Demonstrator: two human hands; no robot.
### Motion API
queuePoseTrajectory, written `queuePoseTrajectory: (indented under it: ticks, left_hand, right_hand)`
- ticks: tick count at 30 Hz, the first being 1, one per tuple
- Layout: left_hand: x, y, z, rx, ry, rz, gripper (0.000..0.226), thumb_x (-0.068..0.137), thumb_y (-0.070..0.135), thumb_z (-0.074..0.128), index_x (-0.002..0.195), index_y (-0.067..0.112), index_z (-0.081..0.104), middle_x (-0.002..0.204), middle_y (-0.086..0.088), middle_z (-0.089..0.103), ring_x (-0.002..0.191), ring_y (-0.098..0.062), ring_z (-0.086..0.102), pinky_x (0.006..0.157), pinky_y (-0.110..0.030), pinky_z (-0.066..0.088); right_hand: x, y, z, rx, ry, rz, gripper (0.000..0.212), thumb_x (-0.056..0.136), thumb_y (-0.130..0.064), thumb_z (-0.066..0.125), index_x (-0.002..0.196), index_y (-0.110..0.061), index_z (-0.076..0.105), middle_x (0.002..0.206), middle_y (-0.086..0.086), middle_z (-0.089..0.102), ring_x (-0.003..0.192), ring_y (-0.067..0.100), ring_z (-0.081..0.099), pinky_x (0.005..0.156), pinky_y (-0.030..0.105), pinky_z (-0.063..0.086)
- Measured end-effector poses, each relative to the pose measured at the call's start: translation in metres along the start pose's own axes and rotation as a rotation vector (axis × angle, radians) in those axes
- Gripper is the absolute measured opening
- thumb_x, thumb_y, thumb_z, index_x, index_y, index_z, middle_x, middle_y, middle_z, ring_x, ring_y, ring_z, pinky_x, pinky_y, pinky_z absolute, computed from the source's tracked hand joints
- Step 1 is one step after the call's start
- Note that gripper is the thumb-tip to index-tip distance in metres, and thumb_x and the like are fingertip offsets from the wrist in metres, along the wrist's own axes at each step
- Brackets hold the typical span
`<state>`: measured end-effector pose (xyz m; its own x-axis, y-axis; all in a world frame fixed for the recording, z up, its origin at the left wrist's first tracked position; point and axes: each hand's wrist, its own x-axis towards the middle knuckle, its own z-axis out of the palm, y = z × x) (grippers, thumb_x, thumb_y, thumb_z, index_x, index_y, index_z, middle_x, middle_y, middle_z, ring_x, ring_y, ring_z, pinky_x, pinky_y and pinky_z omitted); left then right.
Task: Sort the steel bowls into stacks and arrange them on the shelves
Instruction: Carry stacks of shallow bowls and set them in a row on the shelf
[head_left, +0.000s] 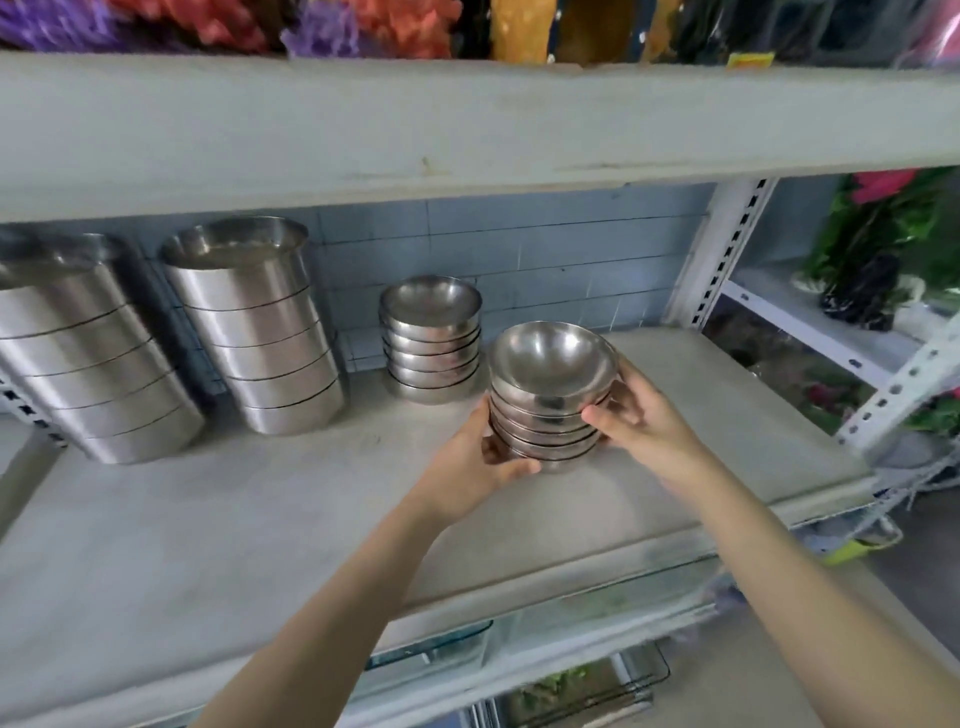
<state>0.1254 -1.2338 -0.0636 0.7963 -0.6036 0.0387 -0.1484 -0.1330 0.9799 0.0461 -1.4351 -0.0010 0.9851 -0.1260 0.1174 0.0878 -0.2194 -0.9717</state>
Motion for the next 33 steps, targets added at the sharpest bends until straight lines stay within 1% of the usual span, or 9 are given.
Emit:
queuePoseTrajectory:
  ticks: [5, 9, 12, 14, 18, 21, 24, 29, 33]
  left_hand:
    - [0.029, -0.006, 0.006, 0.019, -0.007, -0.028, 0.086, 0.082, 0.003, 0.075, 0.149, 0.017, 0.023, 0.133, -0.003, 0.059, 0.118, -0.015, 0.061, 0.104, -0.035, 0.048]
    - [0.057, -0.005, 0.012, 0.045, 0.020, -0.043, 0.087, 0.082, 0.008, 0.074, 0.150, 0.014, 0.020, 0.141, -0.002, 0.052, 0.128, -0.015, 0.054, 0.110, -0.039, 0.042]
    - [0.075, -0.003, 0.017, 0.052, 0.070, -0.068, 0.080, 0.085, 0.005, 0.072, 0.148, 0.015, 0.024, 0.135, 0.004, 0.055, 0.113, 0.008, 0.058, 0.100, -0.016, 0.045]
    - [0.086, -0.003, 0.019, 0.088, 0.123, -0.087, 0.069, 0.085, 0.006, 0.072, 0.142, 0.015, 0.033, 0.128, 0.002, 0.059, 0.104, 0.004, 0.061, 0.090, -0.010, 0.047]
    - [0.103, -0.005, 0.021, 0.215, 0.223, -0.126, 0.074, 0.068, 0.053, 0.080, 0.127, 0.034, 0.041, 0.122, 0.012, 0.065, 0.121, -0.017, 0.056, 0.108, -0.041, 0.041]
    - [0.116, -0.015, 0.020, 0.183, 0.262, -0.183, 0.091, 0.048, 0.073, 0.082, 0.123, 0.042, 0.041, 0.125, 0.012, 0.062, 0.126, -0.023, 0.053, 0.109, -0.046, 0.040]
    - [0.116, -0.002, 0.027, 0.168, 0.326, -0.176, 0.090, 0.055, 0.058, 0.087, 0.129, 0.030, 0.044, 0.124, 0.011, 0.062, 0.121, -0.012, 0.056, 0.107, -0.037, 0.044]
    - [0.122, -0.001, 0.028, 0.105, 0.388, -0.113, 0.074, 0.071, 0.027, 0.086, 0.133, 0.015, 0.047, 0.123, 0.004, 0.065, 0.115, -0.009, 0.061, 0.107, -0.034, 0.045]
    - [0.127, -0.003, 0.025, 0.103, 0.373, -0.079, 0.079, 0.069, 0.028, 0.087, 0.135, 0.014, 0.046, 0.125, 0.003, 0.065, 0.117, -0.008, 0.060, 0.107, -0.034, 0.045]
  right_hand:
    - [0.026, 0.009, -0.015, 0.017, -0.017, -0.010, 0.049, 0.089, -0.003, 0.063, 0.124, -0.034, 0.051, 0.111, -0.021, 0.068, 0.106, -0.007, 0.064, 0.091, 0.020, 0.053]
    - [0.052, 0.016, -0.032, 0.041, -0.029, 0.006, 0.057, 0.082, -0.019, 0.067, 0.133, -0.034, 0.048, 0.113, -0.014, 0.070, 0.115, 0.007, 0.062, 0.100, 0.035, 0.050]
    - [0.075, 0.022, -0.045, 0.046, -0.064, 0.016, 0.060, 0.089, -0.013, 0.065, 0.141, -0.030, 0.043, 0.120, -0.019, 0.067, 0.117, -0.001, 0.060, 0.107, 0.044, 0.046]
    - [0.091, 0.026, -0.053, 0.048, -0.090, 0.033, 0.053, 0.091, -0.009, 0.064, 0.134, -0.036, 0.047, 0.115, -0.023, 0.067, 0.113, -0.007, 0.060, 0.110, 0.048, 0.043]
    - [0.114, 0.032, -0.064, 0.056, -0.141, 0.057, 0.042, 0.094, -0.007, 0.062, 0.120, -0.038, 0.052, 0.109, -0.022, 0.069, 0.104, -0.012, 0.061, 0.112, 0.048, 0.041]
    - [0.125, 0.037, -0.069, 0.062, -0.181, 0.044, 0.043, 0.095, -0.009, 0.062, 0.123, -0.039, 0.051, 0.106, -0.025, 0.071, 0.107, -0.009, 0.062, 0.111, 0.048, 0.042]
    - [0.132, 0.042, -0.072, 0.072, -0.209, 0.020, 0.051, 0.094, -0.011, 0.063, 0.133, -0.039, 0.045, 0.121, -0.020, 0.065, 0.115, -0.006, 0.059, 0.111, 0.050, 0.042]
    - [0.144, 0.046, -0.071, 0.095, -0.249, -0.023, 0.054, 0.094, -0.012, 0.063, 0.137, -0.037, 0.044, 0.129, -0.011, 0.063, 0.118, -0.002, 0.059, 0.110, 0.050, 0.044]
    - [0.153, 0.050, -0.071, 0.114, -0.257, -0.028, 0.053, 0.094, -0.012, 0.063, 0.135, -0.039, 0.044, 0.127, -0.009, 0.064, 0.118, 0.001, 0.060, 0.109, 0.048, 0.046]
